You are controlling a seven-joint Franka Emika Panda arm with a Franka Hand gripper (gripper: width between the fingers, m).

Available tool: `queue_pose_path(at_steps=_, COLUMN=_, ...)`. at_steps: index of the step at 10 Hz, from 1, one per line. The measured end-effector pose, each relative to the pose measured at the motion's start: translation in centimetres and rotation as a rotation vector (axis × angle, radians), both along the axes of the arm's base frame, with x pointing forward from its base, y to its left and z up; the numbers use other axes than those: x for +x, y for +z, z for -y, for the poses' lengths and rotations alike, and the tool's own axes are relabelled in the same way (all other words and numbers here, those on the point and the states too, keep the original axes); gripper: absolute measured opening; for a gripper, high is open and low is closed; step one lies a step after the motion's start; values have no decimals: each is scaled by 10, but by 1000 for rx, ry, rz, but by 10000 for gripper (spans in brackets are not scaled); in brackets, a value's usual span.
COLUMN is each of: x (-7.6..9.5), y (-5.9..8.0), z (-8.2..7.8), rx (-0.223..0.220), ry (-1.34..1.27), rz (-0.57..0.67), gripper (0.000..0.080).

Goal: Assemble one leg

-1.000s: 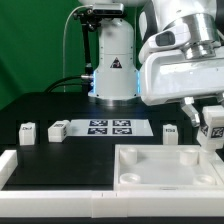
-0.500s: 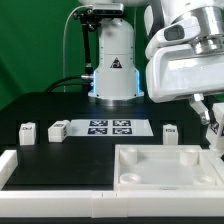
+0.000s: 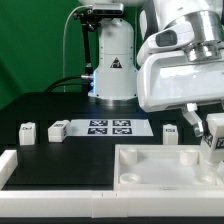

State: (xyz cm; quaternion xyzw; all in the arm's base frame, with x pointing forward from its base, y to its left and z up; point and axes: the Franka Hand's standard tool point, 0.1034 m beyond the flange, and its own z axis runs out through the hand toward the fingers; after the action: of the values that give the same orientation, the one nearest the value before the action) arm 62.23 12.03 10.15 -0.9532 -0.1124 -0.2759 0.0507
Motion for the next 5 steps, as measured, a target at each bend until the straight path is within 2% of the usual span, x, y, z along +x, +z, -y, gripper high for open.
queue_pose_path(at_steps=3, x=-3, y=-12, z=6, rx=-3, ry=-5, rz=-3, gripper=291)
queue_pose_path(at_steps=5, x=-4, y=-14, z=5, rx=-3, ry=-2, rz=-5, gripper=291)
